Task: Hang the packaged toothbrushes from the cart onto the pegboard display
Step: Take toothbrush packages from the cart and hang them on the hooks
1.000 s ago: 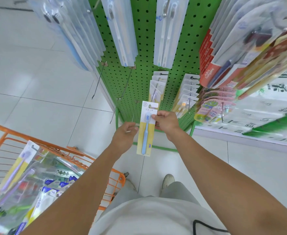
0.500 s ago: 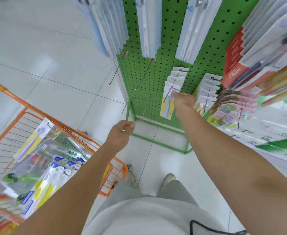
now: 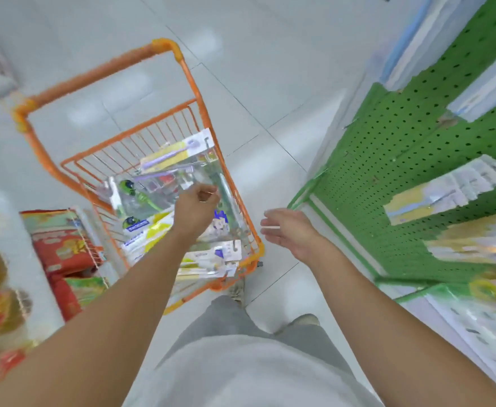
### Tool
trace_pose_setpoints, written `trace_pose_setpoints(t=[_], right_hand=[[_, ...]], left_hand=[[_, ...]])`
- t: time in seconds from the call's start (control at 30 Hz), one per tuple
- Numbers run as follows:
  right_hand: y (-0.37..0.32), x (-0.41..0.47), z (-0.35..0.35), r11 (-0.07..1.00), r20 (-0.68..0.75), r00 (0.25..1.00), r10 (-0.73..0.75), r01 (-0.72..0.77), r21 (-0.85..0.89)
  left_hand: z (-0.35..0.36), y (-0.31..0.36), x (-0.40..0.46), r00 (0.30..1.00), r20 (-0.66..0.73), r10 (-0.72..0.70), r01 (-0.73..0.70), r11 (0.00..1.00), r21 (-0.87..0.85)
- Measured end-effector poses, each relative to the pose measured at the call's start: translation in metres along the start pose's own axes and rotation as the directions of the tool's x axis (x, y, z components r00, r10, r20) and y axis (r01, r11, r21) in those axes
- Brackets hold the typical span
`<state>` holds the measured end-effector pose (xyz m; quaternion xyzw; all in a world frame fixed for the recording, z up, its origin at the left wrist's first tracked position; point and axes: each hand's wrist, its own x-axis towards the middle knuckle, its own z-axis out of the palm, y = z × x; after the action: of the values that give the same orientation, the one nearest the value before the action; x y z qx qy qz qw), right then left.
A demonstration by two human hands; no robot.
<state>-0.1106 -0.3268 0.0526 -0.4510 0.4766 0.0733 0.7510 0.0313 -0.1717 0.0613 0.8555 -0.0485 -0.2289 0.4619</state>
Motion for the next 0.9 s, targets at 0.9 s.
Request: trace_pose_setpoints(t=[0.9], right_hand=[[-0.090, 0.166, 0.176, 0.444, 0.120, 0.781, -0.613, 0.467, -0.765]], left_hand=[[-0.125, -0.086, 0.193, 0.937, 0.259, 0.234, -0.343, 0.752, 0.563]])
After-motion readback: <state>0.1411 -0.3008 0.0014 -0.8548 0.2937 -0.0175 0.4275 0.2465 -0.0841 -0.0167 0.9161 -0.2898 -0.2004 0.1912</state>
